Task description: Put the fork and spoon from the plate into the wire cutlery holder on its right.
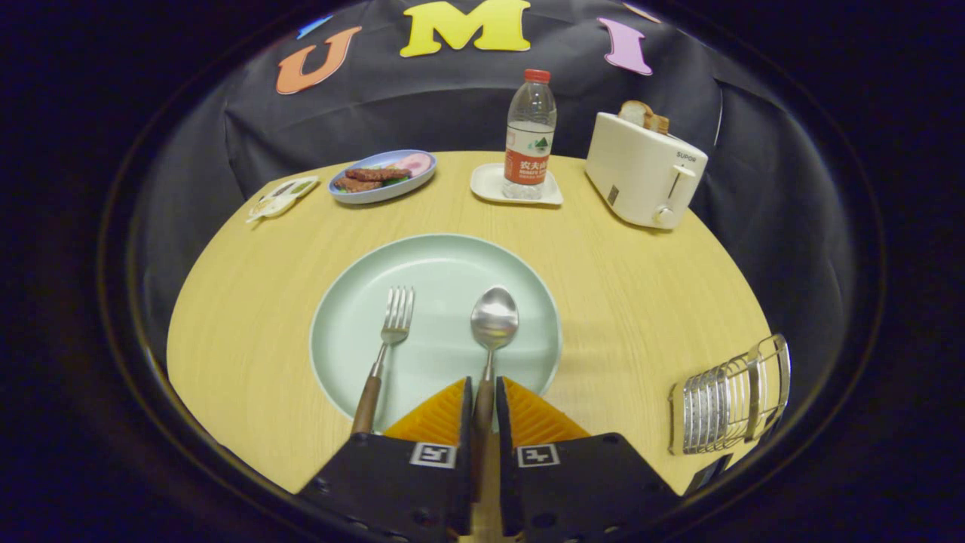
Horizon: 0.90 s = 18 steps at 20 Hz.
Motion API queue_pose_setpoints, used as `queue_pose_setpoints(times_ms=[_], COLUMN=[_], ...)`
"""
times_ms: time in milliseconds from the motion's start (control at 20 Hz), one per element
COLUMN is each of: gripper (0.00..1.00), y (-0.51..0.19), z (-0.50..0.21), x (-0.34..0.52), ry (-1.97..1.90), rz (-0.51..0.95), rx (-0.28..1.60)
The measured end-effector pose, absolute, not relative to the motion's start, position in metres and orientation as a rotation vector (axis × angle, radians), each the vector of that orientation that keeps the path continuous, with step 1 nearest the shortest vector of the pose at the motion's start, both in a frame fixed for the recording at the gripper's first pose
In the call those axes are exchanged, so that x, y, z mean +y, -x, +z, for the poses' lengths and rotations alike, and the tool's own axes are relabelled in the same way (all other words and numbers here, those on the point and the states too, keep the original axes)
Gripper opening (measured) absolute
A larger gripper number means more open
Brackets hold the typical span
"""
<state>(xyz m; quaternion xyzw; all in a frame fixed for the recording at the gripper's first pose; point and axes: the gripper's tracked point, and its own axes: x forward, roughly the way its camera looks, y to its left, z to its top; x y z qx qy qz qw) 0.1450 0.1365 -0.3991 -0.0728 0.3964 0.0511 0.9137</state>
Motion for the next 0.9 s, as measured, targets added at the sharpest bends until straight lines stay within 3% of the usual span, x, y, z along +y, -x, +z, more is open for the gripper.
queue_pose_setpoints(times_ms=[100, 250, 900], gripper=[0.06, 0.01, 0.01], y=[-0.141, -0.133, -0.100], z=[-0.395, -0.388, -0.297], x=[0.137, 0.135, 0.052], ry=[0.147, 0.137, 0.131], rz=[0.114, 0.149, 0.194], rx=[0.837, 0.872, 0.793])
